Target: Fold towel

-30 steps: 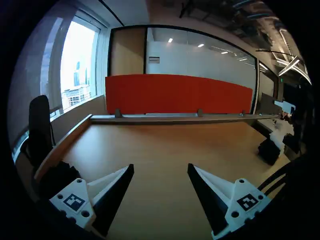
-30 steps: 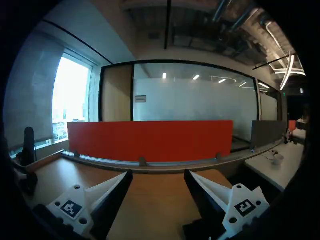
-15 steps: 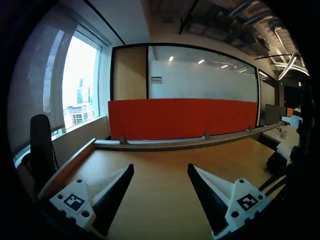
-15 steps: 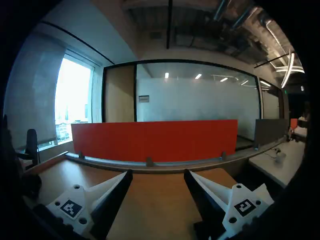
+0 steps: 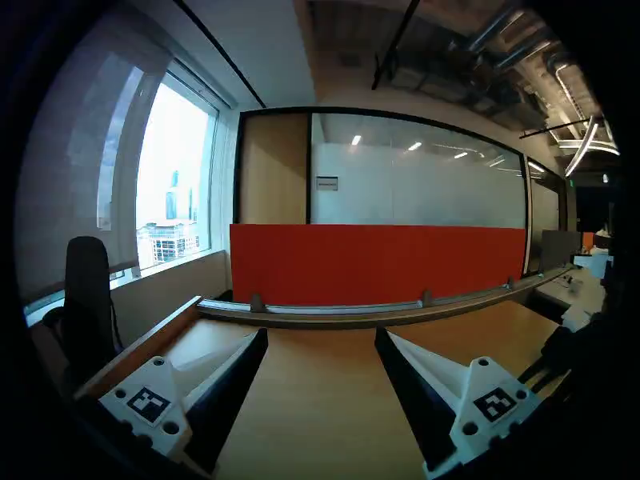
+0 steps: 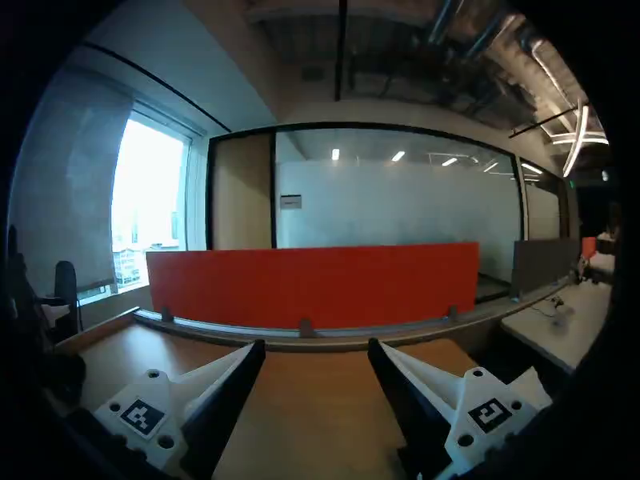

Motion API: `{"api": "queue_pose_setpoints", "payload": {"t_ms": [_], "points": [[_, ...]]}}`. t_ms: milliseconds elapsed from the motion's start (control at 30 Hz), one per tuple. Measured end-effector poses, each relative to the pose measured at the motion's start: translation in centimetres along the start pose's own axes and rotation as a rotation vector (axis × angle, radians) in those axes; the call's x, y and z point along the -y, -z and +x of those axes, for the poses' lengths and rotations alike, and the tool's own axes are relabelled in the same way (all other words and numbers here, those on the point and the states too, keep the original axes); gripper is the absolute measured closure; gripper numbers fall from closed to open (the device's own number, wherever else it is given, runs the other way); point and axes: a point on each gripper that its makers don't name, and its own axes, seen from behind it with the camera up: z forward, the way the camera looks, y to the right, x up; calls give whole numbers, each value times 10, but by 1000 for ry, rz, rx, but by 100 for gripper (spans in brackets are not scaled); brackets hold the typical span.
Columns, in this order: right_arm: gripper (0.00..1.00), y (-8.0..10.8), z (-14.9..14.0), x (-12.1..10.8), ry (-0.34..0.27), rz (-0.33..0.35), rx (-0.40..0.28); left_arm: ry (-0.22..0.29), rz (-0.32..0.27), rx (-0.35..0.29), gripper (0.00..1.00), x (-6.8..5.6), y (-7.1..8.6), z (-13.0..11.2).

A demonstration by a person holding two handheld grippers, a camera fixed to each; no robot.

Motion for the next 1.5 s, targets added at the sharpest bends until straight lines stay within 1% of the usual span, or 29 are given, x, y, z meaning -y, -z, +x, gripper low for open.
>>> {"api": "queue_pose_setpoints", "payload": {"t_ms": [200, 467, 667, 800, 900, 1100, 1367, 1500], "points": [[0, -1, 4, 4, 0, -15, -4, 1, -2, -11, 0, 1, -1, 2], [1, -2, 13, 15, 14, -24, -11, -12, 16, -7, 0, 8, 2, -7], [1, 1, 21, 27, 31, -23, -24, -16, 2, -22, 0, 4, 2, -13], [1, 5, 22, 30, 49, -30, -22, -5, -3, -36, 0, 2, 1, -18], [1, 8, 18, 31, 62, -34, -17, -3, -5, -35, 0, 1, 0, -27], [0, 8, 7, 36, 83, -29, -11, -31, -17, -34, 0, 0, -3, -48], [1, 7, -8, 44, 71, -25, -12, -34, -1, -70, 0, 4, -6, -74], [1, 6, -14, 44, 70, -30, -23, -26, -1, -83, 0, 4, -7, -88]]}}
